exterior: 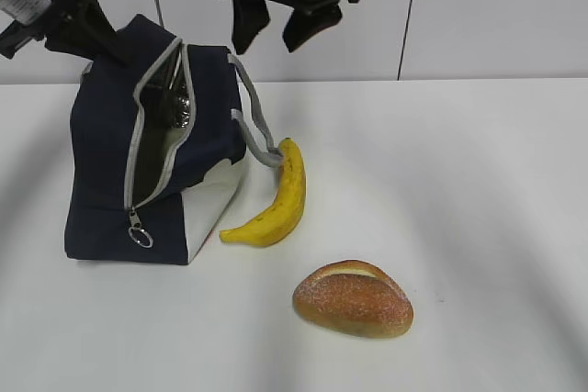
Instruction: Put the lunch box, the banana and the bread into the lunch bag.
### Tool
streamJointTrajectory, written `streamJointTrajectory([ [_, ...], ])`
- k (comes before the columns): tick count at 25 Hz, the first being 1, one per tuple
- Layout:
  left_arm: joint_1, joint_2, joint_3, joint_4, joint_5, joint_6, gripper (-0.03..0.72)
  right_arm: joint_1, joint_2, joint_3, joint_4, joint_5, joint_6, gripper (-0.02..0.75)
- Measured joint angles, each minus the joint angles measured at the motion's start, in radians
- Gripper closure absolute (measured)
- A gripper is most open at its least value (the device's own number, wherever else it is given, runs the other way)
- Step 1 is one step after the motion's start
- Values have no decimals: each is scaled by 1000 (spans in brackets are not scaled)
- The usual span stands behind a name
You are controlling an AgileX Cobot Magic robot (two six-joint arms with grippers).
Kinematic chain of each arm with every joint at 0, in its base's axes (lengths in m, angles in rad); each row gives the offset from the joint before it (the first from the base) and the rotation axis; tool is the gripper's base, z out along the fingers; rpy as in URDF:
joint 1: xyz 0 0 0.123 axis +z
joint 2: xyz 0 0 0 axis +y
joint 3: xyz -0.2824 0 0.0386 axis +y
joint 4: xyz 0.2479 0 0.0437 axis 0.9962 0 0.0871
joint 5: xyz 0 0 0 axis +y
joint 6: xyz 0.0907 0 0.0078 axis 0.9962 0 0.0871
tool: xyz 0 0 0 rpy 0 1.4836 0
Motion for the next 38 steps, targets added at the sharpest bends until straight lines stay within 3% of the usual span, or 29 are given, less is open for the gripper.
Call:
streamJointTrajectory([
  [13, 0, 0, 0, 0, 1, 0, 691, -89, -62, 366, -11, -4, 22, 260],
  [19, 2, 0, 0, 0, 1, 0, 691, -90, -62, 490, 79, -113, 28, 260],
  [38, 3, 0, 0, 0, 2, 0, 691, -90, 76, 510, 256, -301, 35, 261],
])
